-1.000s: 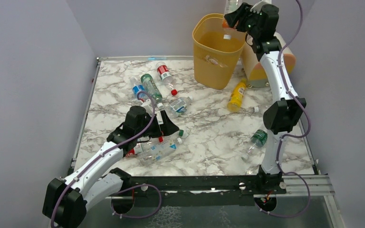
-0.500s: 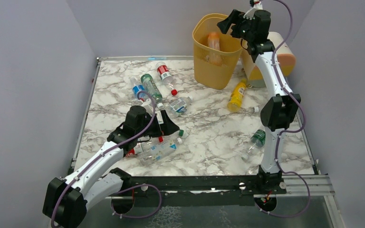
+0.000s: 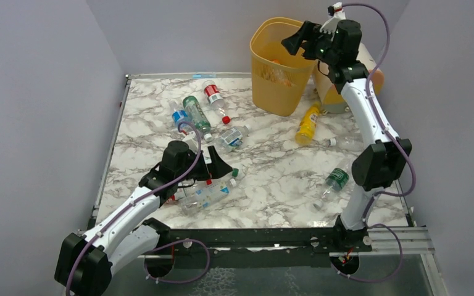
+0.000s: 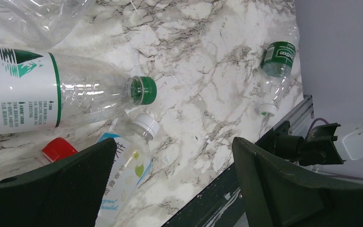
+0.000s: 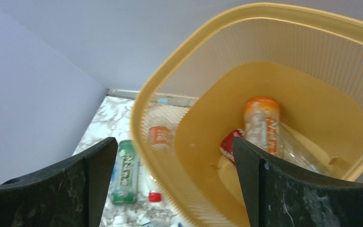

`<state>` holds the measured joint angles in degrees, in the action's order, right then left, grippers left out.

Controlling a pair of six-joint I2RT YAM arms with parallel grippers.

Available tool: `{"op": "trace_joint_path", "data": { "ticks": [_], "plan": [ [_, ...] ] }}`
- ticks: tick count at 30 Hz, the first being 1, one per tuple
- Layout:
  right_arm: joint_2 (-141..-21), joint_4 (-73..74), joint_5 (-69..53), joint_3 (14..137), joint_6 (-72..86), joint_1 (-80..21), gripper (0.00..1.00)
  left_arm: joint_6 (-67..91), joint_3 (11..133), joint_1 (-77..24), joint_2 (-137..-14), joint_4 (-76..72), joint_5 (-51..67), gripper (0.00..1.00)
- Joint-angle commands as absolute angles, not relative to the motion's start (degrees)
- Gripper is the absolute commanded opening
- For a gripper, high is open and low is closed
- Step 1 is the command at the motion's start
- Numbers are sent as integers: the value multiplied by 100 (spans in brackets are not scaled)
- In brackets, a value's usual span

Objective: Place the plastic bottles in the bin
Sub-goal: Place the plastic bottle in the trash bin, then pick up the plastic bottle at the center of the board.

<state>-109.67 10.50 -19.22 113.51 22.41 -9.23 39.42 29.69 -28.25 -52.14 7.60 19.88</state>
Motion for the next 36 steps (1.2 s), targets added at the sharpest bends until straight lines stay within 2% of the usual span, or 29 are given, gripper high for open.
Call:
{"op": "trace_joint_path", "data": {
  "ticks": [1, 4, 13, 20, 27, 36],
  "plan": [
    [-9961, 912, -2312, 10527, 2197, -1183, 95, 3935, 2827, -2859, -4948, 528, 2181, 99],
    [-9556, 914, -2399, 9851, 2123, -1345, 100, 3958, 2733, -2858, -4818, 530, 2230, 99],
    [-8583, 1056, -2594, 8241, 1995, -1700, 100, 3973, 2655, -2859, -4807, 444, 2391, 99],
    [-7993, 1376, -2790, 7491, 1878, -1731, 100, 3973, 2544, -2853, -4750, 367, 2389, 99],
    [-7412, 1098, -3194, 6587, 2347, -1851, 99, 4086, 2406, -2861, -4275, 486, 2291, 99],
    [-7182, 881, -2864, 5620, 2605, -2746, 99, 4271, 2407, -2856, -3419, 1385, 2064, 99]
  ]
}}
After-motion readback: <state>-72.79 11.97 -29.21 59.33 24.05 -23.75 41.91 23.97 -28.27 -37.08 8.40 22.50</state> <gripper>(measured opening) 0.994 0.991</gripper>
